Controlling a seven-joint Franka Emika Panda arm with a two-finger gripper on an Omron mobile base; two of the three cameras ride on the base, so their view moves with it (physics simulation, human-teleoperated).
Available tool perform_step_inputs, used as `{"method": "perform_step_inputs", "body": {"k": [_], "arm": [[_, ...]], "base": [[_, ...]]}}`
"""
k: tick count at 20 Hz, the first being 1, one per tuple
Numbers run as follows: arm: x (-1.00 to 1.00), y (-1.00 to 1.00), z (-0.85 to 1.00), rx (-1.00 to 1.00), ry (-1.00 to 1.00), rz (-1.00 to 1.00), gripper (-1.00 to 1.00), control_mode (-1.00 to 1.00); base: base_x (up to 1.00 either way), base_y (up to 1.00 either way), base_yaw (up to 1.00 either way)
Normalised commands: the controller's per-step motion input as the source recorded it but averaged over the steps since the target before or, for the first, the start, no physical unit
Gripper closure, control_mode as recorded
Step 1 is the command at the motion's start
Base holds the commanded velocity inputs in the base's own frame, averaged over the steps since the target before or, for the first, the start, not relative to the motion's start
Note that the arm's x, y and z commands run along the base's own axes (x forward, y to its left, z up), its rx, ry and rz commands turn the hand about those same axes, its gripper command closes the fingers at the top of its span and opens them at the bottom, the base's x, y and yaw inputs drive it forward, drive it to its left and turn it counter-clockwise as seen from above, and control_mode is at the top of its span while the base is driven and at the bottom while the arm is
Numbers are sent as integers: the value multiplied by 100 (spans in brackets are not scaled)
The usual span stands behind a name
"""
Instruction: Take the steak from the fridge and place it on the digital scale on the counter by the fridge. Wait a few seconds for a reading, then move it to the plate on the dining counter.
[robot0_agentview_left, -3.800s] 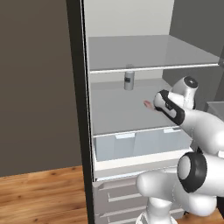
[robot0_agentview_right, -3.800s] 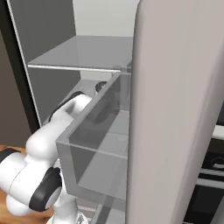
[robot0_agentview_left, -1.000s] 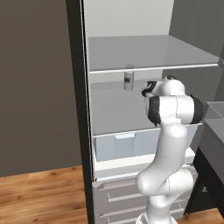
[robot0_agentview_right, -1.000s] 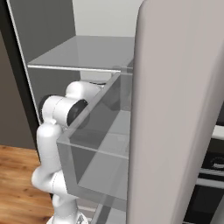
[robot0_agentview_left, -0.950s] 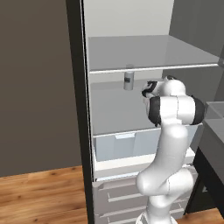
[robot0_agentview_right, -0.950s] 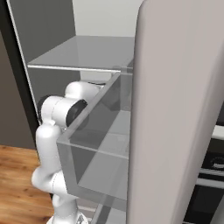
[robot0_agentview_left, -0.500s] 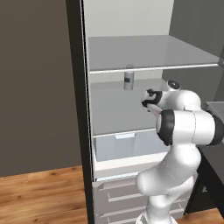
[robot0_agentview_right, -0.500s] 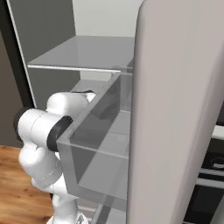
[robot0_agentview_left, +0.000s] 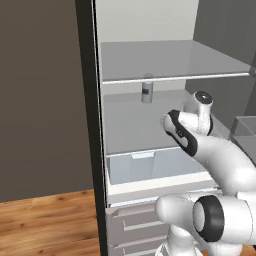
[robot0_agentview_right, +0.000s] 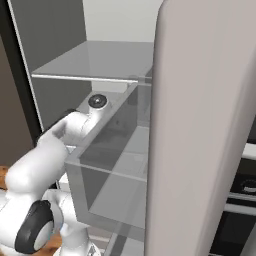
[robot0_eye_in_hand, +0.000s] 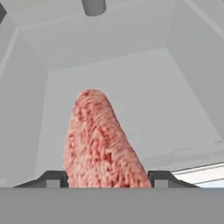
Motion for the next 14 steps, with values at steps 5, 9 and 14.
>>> {"method": "perform_step_inputs", "body": {"k": [5, 9, 14], "arm": [[-100, 28, 99, 7, 1, -1, 100, -100], [-100, 28, 90, 5, 6, 0, 100, -100], [-86, 17, 70, 1, 16, 0, 100, -100]], "base": [[0, 0, 0], [0, 0, 0], [0, 0, 0]]}}
